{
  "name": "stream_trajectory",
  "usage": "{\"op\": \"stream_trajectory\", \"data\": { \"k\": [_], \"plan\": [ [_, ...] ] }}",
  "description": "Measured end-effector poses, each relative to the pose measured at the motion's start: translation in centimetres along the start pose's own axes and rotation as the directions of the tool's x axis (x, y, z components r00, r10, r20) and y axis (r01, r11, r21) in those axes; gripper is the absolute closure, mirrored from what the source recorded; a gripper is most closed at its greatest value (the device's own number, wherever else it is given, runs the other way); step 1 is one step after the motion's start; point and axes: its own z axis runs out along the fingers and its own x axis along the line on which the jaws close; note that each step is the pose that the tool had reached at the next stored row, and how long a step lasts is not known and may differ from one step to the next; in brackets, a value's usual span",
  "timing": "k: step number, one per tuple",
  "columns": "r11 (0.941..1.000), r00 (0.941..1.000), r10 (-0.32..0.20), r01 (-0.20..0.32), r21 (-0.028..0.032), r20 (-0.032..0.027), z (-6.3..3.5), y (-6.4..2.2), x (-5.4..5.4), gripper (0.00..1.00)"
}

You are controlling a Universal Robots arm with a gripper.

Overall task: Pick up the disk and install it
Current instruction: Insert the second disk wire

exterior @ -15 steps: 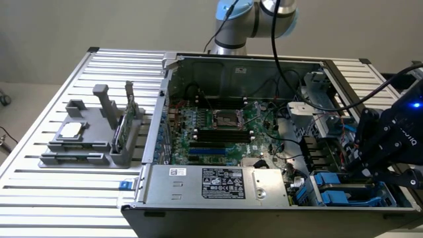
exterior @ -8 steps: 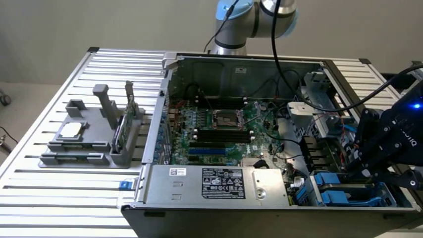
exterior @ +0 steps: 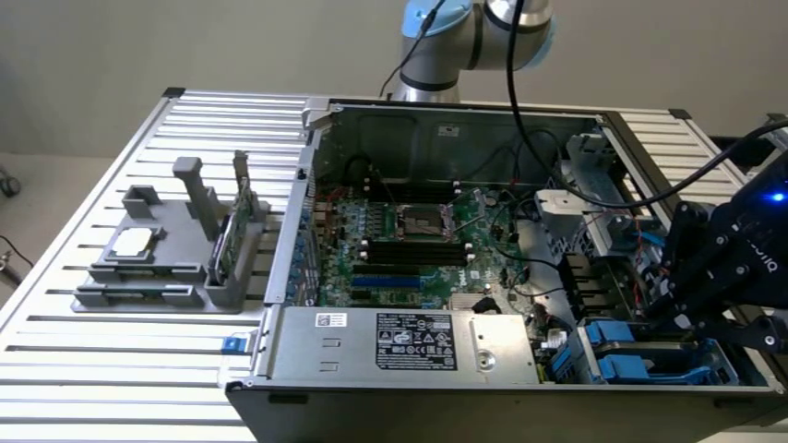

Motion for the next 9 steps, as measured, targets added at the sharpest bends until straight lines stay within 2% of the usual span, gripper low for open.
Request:
{"op": "stream_trajectory", "data": {
  "k": [5, 9],
  "plan": [
    [1.0, 1.0, 0.003, -0.003, -0.0002, -0.002, -0.01, 0.03, -0.01, 0.84],
    [1.0, 1.0, 0.002, -0.002, -0.0003, -0.009, 0.01, 0.04, -0.01, 0.84]
  ]
}}
